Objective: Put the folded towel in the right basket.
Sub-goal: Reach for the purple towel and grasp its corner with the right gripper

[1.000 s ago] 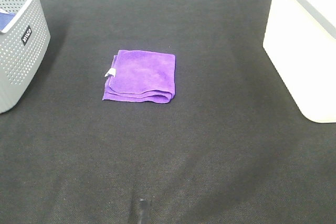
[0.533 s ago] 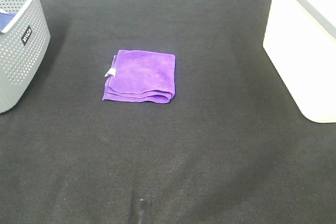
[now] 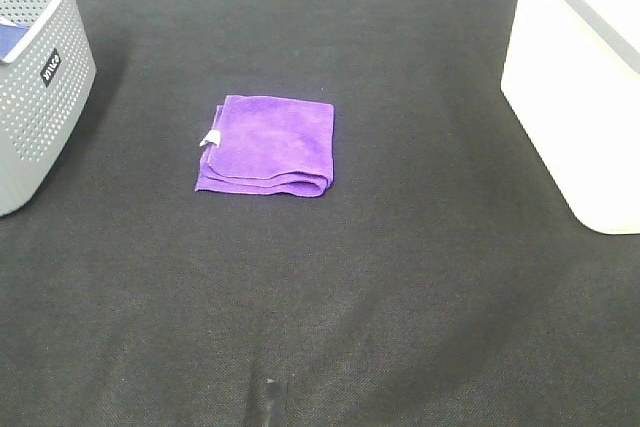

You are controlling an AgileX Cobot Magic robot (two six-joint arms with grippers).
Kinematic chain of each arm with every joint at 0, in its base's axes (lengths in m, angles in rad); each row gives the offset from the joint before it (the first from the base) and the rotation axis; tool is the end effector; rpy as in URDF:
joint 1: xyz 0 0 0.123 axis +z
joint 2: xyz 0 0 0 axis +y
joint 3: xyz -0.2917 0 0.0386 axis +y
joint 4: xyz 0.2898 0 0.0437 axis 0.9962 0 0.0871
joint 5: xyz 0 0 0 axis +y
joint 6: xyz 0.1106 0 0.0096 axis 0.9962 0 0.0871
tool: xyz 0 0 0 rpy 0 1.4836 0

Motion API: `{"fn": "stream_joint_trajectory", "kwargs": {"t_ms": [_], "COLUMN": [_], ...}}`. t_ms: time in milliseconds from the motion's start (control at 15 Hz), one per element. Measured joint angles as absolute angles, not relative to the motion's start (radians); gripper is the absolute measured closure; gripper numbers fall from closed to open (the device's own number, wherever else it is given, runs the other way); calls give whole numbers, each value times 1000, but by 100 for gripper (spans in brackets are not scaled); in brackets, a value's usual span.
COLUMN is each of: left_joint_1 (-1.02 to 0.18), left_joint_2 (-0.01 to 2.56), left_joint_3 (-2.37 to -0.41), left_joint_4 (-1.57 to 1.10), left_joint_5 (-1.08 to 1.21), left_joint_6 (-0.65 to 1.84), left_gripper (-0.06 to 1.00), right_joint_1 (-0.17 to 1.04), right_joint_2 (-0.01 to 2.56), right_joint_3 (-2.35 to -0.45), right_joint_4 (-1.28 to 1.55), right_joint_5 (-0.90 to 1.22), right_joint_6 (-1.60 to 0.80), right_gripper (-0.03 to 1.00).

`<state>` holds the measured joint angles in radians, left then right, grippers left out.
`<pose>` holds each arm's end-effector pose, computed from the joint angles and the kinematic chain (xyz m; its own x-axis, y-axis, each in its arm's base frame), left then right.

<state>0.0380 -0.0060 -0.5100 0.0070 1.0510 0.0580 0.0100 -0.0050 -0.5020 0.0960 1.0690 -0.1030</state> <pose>0.0386 0.0021 0.2927 -0.4345 0.0450 -0.8995 -0.0168 0.9982 0.0580 0.0386 0.0097 0.2886 -0.4499 -0.0610 -0.8910 -0.1105 0.9938 -0.0123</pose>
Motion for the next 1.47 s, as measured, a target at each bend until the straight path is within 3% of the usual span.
{"fn": "stream_joint_trajectory", "kwargs": {"t_ms": [1467], "left_joint_1": [38], "left_joint_2": [-6], "left_joint_3": [-510], "left_joint_4": [7], "left_joint_5": [1051], "left_joint_6": [58], "left_gripper": [-5], "right_joint_1": [10], "right_joint_2": [-5], "right_joint_3": [-502], "right_joint_4": [96], "right_joint_5": [1069], "right_joint_6": [-104], "right_gripper": [-1]}}
